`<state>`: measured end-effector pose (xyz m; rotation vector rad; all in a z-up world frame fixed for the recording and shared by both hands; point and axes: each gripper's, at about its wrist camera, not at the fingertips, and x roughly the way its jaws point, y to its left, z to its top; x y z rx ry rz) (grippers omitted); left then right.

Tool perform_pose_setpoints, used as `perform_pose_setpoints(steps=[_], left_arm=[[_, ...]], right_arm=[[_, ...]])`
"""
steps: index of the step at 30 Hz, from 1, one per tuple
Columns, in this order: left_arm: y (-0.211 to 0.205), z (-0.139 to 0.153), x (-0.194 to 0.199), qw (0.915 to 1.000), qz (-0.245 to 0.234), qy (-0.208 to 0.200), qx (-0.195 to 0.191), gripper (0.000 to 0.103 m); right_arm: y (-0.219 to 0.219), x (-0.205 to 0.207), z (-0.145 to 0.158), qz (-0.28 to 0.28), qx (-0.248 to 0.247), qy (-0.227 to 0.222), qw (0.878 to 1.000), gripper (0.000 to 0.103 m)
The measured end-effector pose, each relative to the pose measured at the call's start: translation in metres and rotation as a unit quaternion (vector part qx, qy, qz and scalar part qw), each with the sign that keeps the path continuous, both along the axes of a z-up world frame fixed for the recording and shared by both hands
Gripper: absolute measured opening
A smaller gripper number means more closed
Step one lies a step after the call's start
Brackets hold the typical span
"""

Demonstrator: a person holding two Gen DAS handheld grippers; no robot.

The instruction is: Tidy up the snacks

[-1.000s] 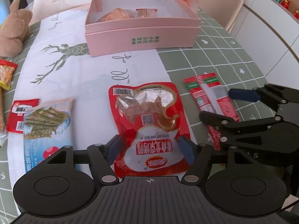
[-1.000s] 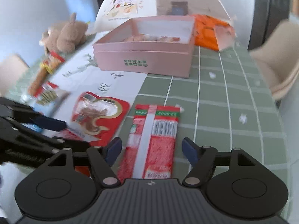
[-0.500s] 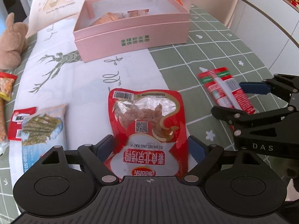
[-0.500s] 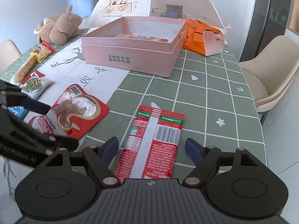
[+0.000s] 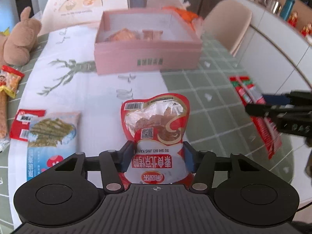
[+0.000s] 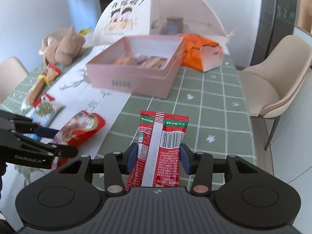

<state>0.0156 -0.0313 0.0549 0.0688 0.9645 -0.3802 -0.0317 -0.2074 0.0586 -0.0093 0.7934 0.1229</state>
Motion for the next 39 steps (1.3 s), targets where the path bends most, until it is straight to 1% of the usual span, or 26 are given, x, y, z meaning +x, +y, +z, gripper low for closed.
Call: perform_pose_setpoints(steps=[1,5,9,11,13,14,15,17,19,21,23,25,27,29,31,32,33,34,36,38,39], left_arm=[[0.000,0.006,0.001,0.9999,0.000,-0.009,-0.005,0.053],[-0.001,0.028,0.010,0.9991,-0.002,-0.037,-0.021,0.050],[0.000,0.049,0.031,0.9970,0.004,-0.062,-0.047,0.045],[0.000,0.064,0.049,0.9950,0.008,-0.083,-0.054,0.014],[-0.005,0.089,0.076,0.9899,0.011,-0.130,-0.057,0.014],[-0.007,0.101,0.089,0.9867,0.012,-0.150,-0.060,0.016],[-0.009,0.109,0.104,0.9847,0.016,-0.162,-0.063,0.017],[-0.011,0.116,0.133,0.9859,0.029,-0.151,-0.066,0.021],[-0.008,0.110,0.147,0.9897,0.032,-0.121,-0.069,0.023],[-0.004,0.097,0.136,0.9920,0.013,-0.111,-0.058,0.023],[-0.001,0.075,0.125,0.9948,-0.006,-0.099,-0.024,0.023],[0.013,0.051,0.119,0.9974,-0.003,-0.072,-0.012,0.025],[0.029,0.028,0.117,0.9986,0.026,-0.044,-0.013,0.024],[0.040,0.012,0.115,0.9986,0.045,-0.025,-0.015,0.025],[0.044,-0.001,0.109,0.9991,0.039,-0.006,-0.014,0.025],[0.043,-0.005,0.103,0.9995,0.028,-0.001,-0.017,0.025],[0.043,-0.005,0.096,0.9996,0.016,-0.009,-0.019,0.026],[0.041,-0.005,0.090,0.9997,0.001,-0.007,-0.021,0.026],[0.041,-0.002,0.078,0.9995,-0.016,0.002,-0.028,0.026],[0.045,-0.002,0.069,0.9992,-0.009,0.014,-0.037,0.026],[0.049,-0.001,0.064,0.9990,0.000,0.019,-0.041,0.026]], right_arm=[[-0.001,0.001,0.001,-0.002,-0.001,-0.001,1.000,0.046],[0.000,0.001,-0.002,-0.008,-0.006,0.003,1.000,0.046],[0.003,-0.001,-0.006,-0.014,-0.007,0.006,1.000,0.046],[0.004,-0.002,-0.007,-0.015,-0.006,0.008,1.000,0.046],[0.006,-0.002,-0.007,-0.019,-0.007,0.009,1.000,0.046],[0.007,-0.001,-0.007,-0.020,-0.007,0.009,1.000,0.046],[0.009,0.000,-0.006,-0.021,-0.006,0.008,1.000,0.046],[0.014,0.003,-0.002,-0.021,-0.009,0.005,1.000,0.046],[0.019,0.004,0.001,-0.018,-0.015,-0.002,1.000,0.046],[0.023,0.002,0.002,-0.016,-0.017,-0.004,1.000,0.046],[0.026,0.001,-0.002,-0.017,-0.016,0.002,1.000,0.046],[0.028,0.001,-0.009,-0.017,-0.017,0.013,1.000,0.046],[0.031,0.001,-0.017,-0.015,-0.022,0.026,0.999,0.046],[0.034,-0.001,-0.024,-0.009,-0.023,0.037,0.999,0.046],[0.038,0.000,-0.030,-0.002,-0.025,0.045,0.999,0.047],[0.040,0.000,-0.032,0.001,-0.026,0.049,0.998,0.047],[0.042,0.001,-0.034,0.005,-0.026,0.053,0.998,0.048],[0.043,0.002,-0.035,0.008,-0.024,0.056,0.998,0.048],[0.046,0.004,-0.034,0.017,-0.021,0.056,0.998,0.052],[0.051,0.008,-0.027,0.034,-0.024,0.042,0.998,0.061],[0.053,0.010,-0.023,0.044,-0.024,0.033,0.998,0.070]])
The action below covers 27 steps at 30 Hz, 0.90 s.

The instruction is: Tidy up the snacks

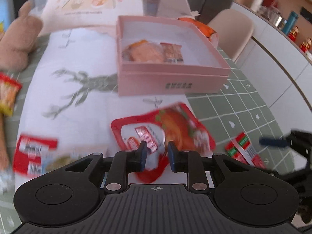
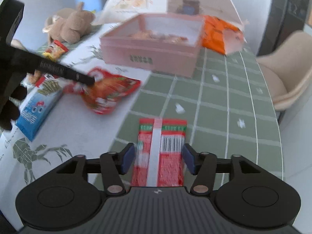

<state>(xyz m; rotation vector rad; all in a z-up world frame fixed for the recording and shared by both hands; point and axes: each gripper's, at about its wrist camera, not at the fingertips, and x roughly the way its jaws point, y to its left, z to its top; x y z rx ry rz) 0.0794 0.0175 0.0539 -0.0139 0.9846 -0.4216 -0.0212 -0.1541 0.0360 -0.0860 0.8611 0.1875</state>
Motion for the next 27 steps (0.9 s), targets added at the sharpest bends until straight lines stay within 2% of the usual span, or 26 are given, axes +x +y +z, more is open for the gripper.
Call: perform_pose_setpoints(steps=[1,3,7,9,12,15,17,19,23,25,27], left_arm=[[0.005,0.001,-0.006,0.9999,0.014,0.005,-0.003,0.026],[0.014,0.004,-0.014,0.9989,0.044,0.012,-0.003,0.026],[0.024,0.007,-0.031,0.9962,0.076,0.036,-0.021,0.026],[0.019,0.004,-0.041,0.9955,0.067,0.055,-0.039,0.026],[-0.010,-0.004,-0.048,0.9936,0.037,0.088,-0.061,0.026],[-0.053,-0.012,-0.043,0.9911,0.005,0.114,-0.069,0.026],[-0.087,-0.016,-0.039,0.9896,-0.014,0.127,-0.065,0.026],[-0.119,-0.017,-0.037,0.9911,-0.018,0.123,-0.047,0.026],[-0.173,-0.016,-0.038,0.9967,-0.027,0.068,0.036,0.040],[-0.193,-0.016,-0.041,0.9955,-0.043,0.039,0.075,0.046],[-0.205,-0.015,-0.044,0.9930,-0.055,0.020,0.103,0.046]], right_arm=[[0.003,0.003,0.005,0.012,0.002,-0.011,1.000,0.076],[0.011,0.012,0.015,0.047,0.004,-0.029,0.998,0.079],[0.019,0.028,0.020,0.080,-0.012,-0.025,0.996,0.079],[0.011,0.032,0.015,0.061,-0.007,-0.005,0.998,0.079],[-0.011,0.026,0.009,0.018,0.009,0.015,1.000,0.078],[-0.037,0.012,0.003,-0.035,-0.029,0.003,0.999,0.077],[-0.059,0.006,0.002,-0.071,-0.031,0.009,0.997,0.077],[-0.079,-0.003,0.004,-0.098,-0.021,0.006,0.995,0.077],[-0.106,-0.030,0.002,-0.135,-0.017,-0.007,0.991,0.077],[-0.116,-0.040,-0.001,-0.149,-0.005,-0.006,0.989,0.077],[-0.125,-0.047,-0.006,-0.162,0.009,-0.003,0.987,0.077]])
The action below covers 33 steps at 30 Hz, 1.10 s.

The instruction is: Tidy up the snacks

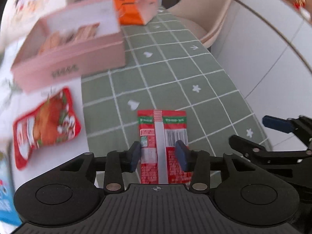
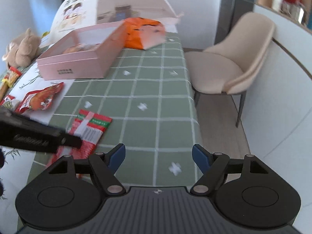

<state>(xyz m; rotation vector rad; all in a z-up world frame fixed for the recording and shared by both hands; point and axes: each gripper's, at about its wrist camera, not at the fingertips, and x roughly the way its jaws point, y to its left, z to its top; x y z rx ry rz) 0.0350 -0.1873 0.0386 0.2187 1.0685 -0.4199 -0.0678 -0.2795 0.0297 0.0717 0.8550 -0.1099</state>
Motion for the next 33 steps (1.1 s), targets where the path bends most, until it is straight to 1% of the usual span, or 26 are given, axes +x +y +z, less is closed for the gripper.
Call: perform_pose_setpoints(steps=[2,6,8,10,12,13,14,16,18,20,21,25,26,28,29,30,32,33], left_arm=[[-0.008,0.001,-0.003,0.9998,-0.011,-0.009,0.013,0.045],[-0.011,0.005,-0.011,0.9997,-0.023,-0.012,0.003,0.045],[-0.017,0.001,-0.012,0.9991,-0.039,-0.010,0.014,0.045],[-0.021,-0.001,-0.015,0.9977,-0.058,-0.020,0.031,0.045],[-0.024,-0.002,-0.019,0.9956,-0.078,-0.026,0.044,0.049],[-0.026,-0.003,-0.020,0.9946,-0.088,-0.027,0.048,0.054],[-0.027,-0.003,-0.023,0.9938,-0.096,-0.027,0.049,0.061],[-0.029,-0.005,-0.025,0.9916,-0.116,-0.027,0.049,0.068],[-0.029,-0.006,-0.027,0.9892,-0.131,-0.038,0.055,0.068],[-0.027,-0.008,-0.030,0.9871,-0.130,-0.059,0.073,0.074],[-0.024,-0.008,-0.029,0.9878,-0.121,-0.064,0.074,0.074],[-0.001,-0.008,-0.007,0.9942,-0.070,-0.052,0.063,0.081],[0.004,-0.008,-0.001,0.9960,-0.059,-0.041,0.053,0.082],[0.012,-0.009,0.012,0.9990,-0.041,-0.011,0.016,0.081],[0.014,-0.008,0.015,0.9990,-0.040,-0.014,0.009,0.077],[0.015,-0.009,0.016,0.9989,-0.043,-0.018,0.010,0.076],[0.020,-0.007,0.017,0.9986,-0.047,-0.021,0.010,0.063],[0.025,-0.006,0.017,0.9988,-0.046,-0.017,0.005,0.061]], right_arm=[[-0.004,-0.004,-0.004,-0.010,0.009,-0.002,1.000,0.077],[-0.009,-0.014,-0.005,-0.018,0.013,-0.015,1.000,0.077],[-0.013,-0.014,-0.007,-0.021,0.016,-0.016,1.000,0.077],[-0.015,-0.013,-0.009,-0.025,0.017,-0.016,0.999,0.077],[-0.017,-0.014,-0.009,-0.029,0.015,-0.018,0.999,0.077],[-0.018,-0.014,-0.008,-0.032,0.016,-0.019,0.999,0.077],[-0.019,-0.015,-0.008,-0.034,0.017,-0.018,0.999,0.077],[-0.020,-0.015,-0.009,-0.039,0.018,-0.017,0.999,0.077],[-0.020,-0.015,-0.010,-0.042,0.016,-0.015,0.999,0.077],[-0.019,-0.015,-0.011,-0.042,0.016,-0.013,0.999,0.077],[-0.019,-0.015,-0.011,-0.042,0.016,-0.013,0.999,0.077],[-0.012,-0.016,-0.011,-0.037,0.015,-0.011,0.999,0.077],[-0.010,-0.016,-0.011,-0.034,0.015,-0.010,0.999,0.077],[-0.005,-0.013,-0.010,-0.024,0.011,-0.009,1.000,0.077],[-0.002,-0.011,-0.011,-0.020,0.009,-0.007,1.000,0.077],[0.001,-0.009,-0.011,-0.017,0.007,-0.006,1.000,0.077],[0.008,-0.002,-0.009,-0.009,0.004,-0.005,1.000,0.077],[0.011,0.001,-0.007,-0.004,0.003,-0.006,1.000,0.077]])
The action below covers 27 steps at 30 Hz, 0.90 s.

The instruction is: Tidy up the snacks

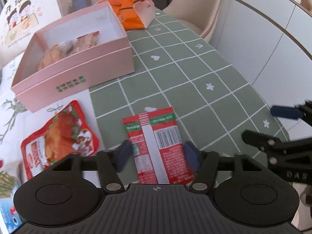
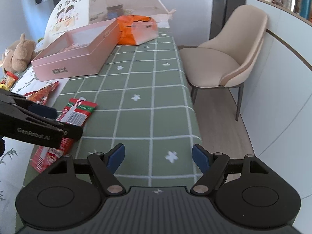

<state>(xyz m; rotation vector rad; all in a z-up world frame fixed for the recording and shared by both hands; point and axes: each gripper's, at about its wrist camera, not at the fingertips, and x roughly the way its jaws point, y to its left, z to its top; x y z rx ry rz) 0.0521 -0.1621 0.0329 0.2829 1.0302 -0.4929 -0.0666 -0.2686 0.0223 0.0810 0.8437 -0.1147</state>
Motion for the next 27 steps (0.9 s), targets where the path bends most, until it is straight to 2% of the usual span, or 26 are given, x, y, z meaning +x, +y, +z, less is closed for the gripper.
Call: perform_pose_setpoints(steps=[4,8,13,18,20,21,22,24,27], left_arm=[[0.038,0.004,-0.014,0.9996,0.019,0.018,-0.008,0.058],[0.099,0.007,-0.034,0.9974,0.065,0.029,-0.011,0.058],[0.161,0.011,-0.041,0.9890,0.142,0.039,-0.018,0.058],[0.189,0.014,-0.041,0.9851,0.167,0.036,-0.020,0.058],[0.197,0.014,-0.042,0.9846,0.170,0.035,-0.020,0.058],[0.201,0.014,-0.043,0.9845,0.171,0.035,-0.020,0.058],[0.203,0.014,-0.043,0.9842,0.172,0.035,-0.020,0.058],[0.211,0.015,-0.045,0.9833,0.176,0.036,-0.027,0.058],[0.217,0.016,-0.042,0.9821,0.179,0.039,-0.041,0.058]], right_arm=[[0.017,0.018,0.013,0.037,-0.009,-0.010,0.999,0.077],[0.046,0.048,0.026,0.094,-0.022,-0.017,0.995,0.077],[0.106,0.099,0.039,0.202,-0.001,-0.020,0.979,0.078],[0.174,0.155,0.028,0.261,0.017,-0.020,0.965,0.078],[0.194,0.176,0.017,0.264,0.016,-0.012,0.964,0.066],[0.202,0.186,0.011,0.263,0.012,-0.003,0.965,0.054],[0.207,0.191,0.006,0.262,0.006,0.008,0.965,0.050],[0.204,0.192,0.000,0.250,0.007,0.016,0.968,0.050],[0.184,0.178,0.003,0.246,0.035,0.032,0.968,0.051]])
